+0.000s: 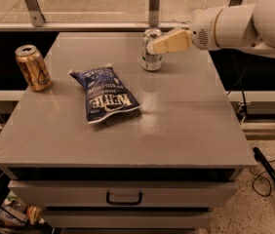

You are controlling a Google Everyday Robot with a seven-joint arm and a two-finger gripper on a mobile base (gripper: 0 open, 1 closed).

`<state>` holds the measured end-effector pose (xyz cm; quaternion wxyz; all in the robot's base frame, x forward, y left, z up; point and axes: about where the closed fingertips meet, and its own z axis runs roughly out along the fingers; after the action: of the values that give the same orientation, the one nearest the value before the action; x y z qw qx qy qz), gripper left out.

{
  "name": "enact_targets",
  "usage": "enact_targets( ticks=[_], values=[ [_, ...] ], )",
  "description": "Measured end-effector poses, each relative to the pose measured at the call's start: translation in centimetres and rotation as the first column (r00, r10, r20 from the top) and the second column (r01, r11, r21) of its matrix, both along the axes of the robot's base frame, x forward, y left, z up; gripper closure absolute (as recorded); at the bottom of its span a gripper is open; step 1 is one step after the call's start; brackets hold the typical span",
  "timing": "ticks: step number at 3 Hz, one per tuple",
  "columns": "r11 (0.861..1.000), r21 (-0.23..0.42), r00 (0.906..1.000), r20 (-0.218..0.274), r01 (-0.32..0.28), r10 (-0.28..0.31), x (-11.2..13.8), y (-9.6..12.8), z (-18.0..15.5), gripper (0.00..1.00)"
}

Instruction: Knock 7up can over

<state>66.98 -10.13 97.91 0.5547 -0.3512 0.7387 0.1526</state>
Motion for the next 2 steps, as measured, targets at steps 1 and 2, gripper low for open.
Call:
enact_targets(
  ticks=[1,2],
  values=[
    [0.998,0.061,0.9993,0.029,0.021,-0.023,1.9,0.5,-0.6,0.00],
    [0.992,0.121,0.9960,0.075,0.039,-0.048,3.8,1.2,-1.2,0.00]
  ],
)
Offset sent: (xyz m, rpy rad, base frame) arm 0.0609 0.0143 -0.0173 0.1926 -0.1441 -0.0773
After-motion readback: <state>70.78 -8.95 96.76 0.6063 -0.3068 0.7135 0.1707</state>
